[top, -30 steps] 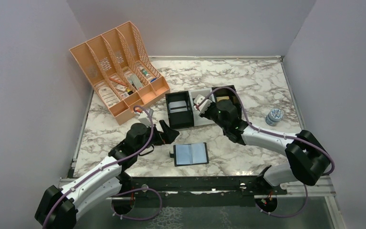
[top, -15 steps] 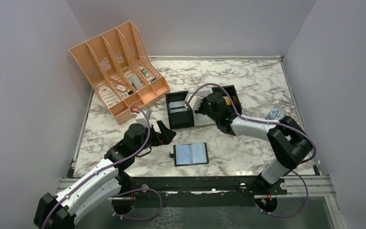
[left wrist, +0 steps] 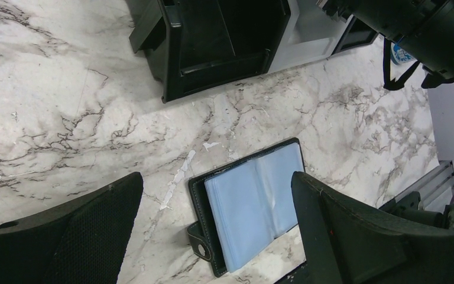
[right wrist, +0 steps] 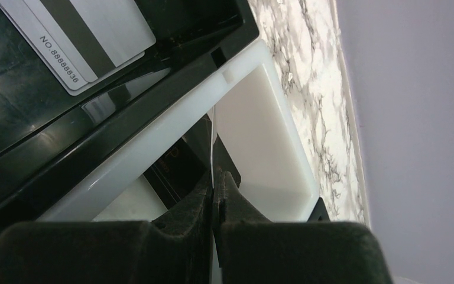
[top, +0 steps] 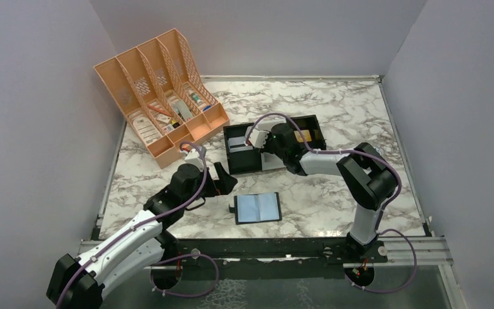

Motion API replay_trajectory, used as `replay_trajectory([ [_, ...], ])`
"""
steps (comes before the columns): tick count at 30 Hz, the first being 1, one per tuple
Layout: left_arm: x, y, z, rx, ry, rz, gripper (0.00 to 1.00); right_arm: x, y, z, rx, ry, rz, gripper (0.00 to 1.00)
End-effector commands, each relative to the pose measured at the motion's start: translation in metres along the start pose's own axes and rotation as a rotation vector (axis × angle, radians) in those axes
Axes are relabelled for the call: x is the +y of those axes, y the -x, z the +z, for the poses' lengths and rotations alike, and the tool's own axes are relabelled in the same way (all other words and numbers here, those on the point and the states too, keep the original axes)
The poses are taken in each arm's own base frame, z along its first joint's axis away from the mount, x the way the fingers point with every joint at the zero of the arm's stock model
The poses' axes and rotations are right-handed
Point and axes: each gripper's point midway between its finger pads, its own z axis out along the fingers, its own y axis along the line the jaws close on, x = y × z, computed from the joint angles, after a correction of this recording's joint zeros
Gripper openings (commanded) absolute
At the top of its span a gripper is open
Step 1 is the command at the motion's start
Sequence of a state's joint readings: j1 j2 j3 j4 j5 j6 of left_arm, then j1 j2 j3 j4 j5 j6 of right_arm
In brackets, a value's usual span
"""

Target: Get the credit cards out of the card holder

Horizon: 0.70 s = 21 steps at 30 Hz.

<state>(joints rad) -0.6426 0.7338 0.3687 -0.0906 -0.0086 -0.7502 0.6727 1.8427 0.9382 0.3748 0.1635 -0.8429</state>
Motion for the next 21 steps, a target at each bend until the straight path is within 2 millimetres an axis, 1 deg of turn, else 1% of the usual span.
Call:
replay_trajectory([
  [1, -0.007, 0.015, 0.000, -0.036, -0.009, 0.014, 0.99, -0.009, 0.002, 0.007, -0.019, -0.021, -0.032, 0.02],
  [5, -0.008, 0.014, -0.001, -0.031, -0.012, 0.020, 0.99, 0.004, 0.003, 0.004, -0.061, 0.035, -0.099, 0.06],
  [9, -0.008, 0.015, -0.001, -0.028, -0.012, 0.025, 0.99, 0.008, 0.003, 0.002, -0.066, 0.087, -0.088, 0.26],
  [10, -0.009, 0.015, -0.002, -0.029, -0.014, 0.024, 0.99, 0.009, 0.001, 0.003, -0.060, 0.099, -0.085, 0.28],
  [17, -0.011, 0.017, -0.005, -0.043, -0.024, 0.017, 0.99, 0.009, -0.002, 0.002, -0.058, 0.111, -0.035, 0.30],
  [18, -0.010, 0.017, -0.006, -0.045, -0.023, 0.017, 0.99, 0.010, -0.002, 0.002, -0.058, 0.116, -0.028, 0.32],
  [21, -0.011, 0.017, -0.007, -0.048, -0.026, 0.017, 0.99, 0.010, -0.002, 0.003, -0.056, 0.121, -0.014, 0.34],
])
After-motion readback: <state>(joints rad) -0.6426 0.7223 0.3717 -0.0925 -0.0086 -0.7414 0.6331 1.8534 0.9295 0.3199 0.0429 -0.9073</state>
